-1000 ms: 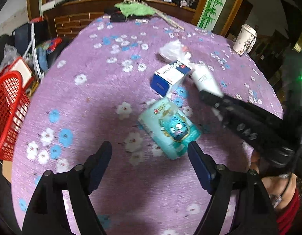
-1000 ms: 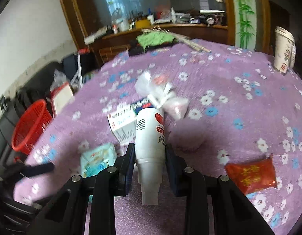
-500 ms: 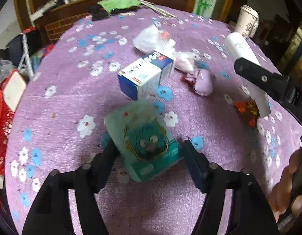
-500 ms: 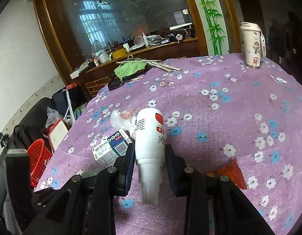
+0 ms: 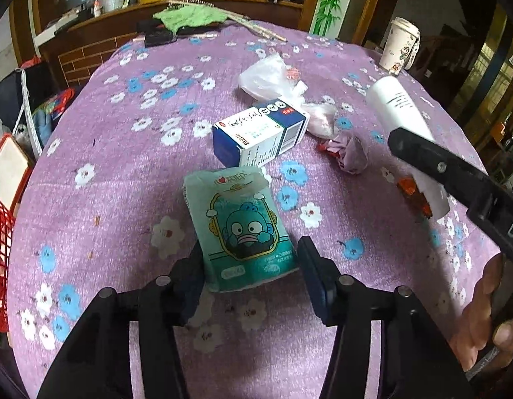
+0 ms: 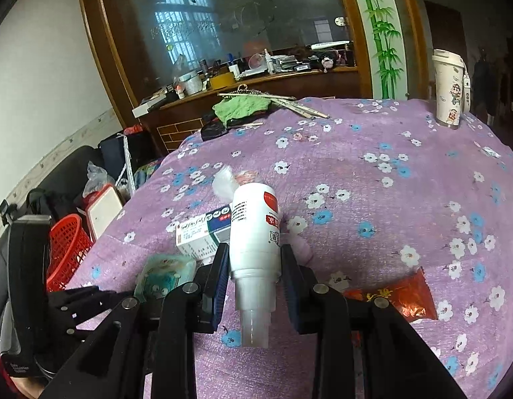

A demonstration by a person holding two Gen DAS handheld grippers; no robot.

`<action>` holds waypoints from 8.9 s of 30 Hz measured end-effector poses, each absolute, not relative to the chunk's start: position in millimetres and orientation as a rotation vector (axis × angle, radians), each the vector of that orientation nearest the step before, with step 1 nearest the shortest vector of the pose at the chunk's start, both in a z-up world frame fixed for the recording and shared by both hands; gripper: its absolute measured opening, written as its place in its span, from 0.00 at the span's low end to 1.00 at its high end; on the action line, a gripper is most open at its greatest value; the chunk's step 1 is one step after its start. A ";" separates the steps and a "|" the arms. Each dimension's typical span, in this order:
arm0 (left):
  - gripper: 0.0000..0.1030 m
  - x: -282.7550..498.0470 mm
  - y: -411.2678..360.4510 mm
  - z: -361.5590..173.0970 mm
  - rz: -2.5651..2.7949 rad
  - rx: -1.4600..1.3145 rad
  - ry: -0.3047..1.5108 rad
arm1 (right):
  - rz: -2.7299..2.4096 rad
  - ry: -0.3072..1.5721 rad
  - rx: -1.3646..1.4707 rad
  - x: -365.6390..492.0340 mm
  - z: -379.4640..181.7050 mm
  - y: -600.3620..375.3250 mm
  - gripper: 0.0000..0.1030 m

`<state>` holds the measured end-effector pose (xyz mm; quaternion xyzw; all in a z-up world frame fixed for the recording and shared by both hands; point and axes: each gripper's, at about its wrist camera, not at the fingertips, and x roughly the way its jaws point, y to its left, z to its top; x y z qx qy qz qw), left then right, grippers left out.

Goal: Collect trash
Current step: 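Grasp the blue cartoon tissue pack with the left tool while the right tool holds the bottle, then lift the tissue pack with the left tool while the right tool holds the spray bottle, then carry the tissue pack with the left tool while the right tool carries the bottle to the basket, then open the left tool over the basket while the right tool releases the spray bottle, then move both open tools back over the table, then grasp the white medicine box with the left tool while the right tool grasps the pink cloth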

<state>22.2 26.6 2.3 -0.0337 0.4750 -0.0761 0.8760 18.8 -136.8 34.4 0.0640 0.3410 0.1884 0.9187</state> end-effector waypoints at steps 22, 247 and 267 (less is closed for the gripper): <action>0.09 7.9 44.9 17.5 -0.204 -0.173 0.813 | 0.397 0.705 0.090 17.2 29.5 -125.9 0.32; 0.33 60.6 56.7 45.7 -0.148 -0.062 0.771 | 0.301 0.957 0.285 80.1 -5.1 -141.4 0.52; 0.35 61.6 55.1 35.1 -0.099 0.011 0.770 | 0.352 0.749 0.105 49.8 22.7 -117.4 0.45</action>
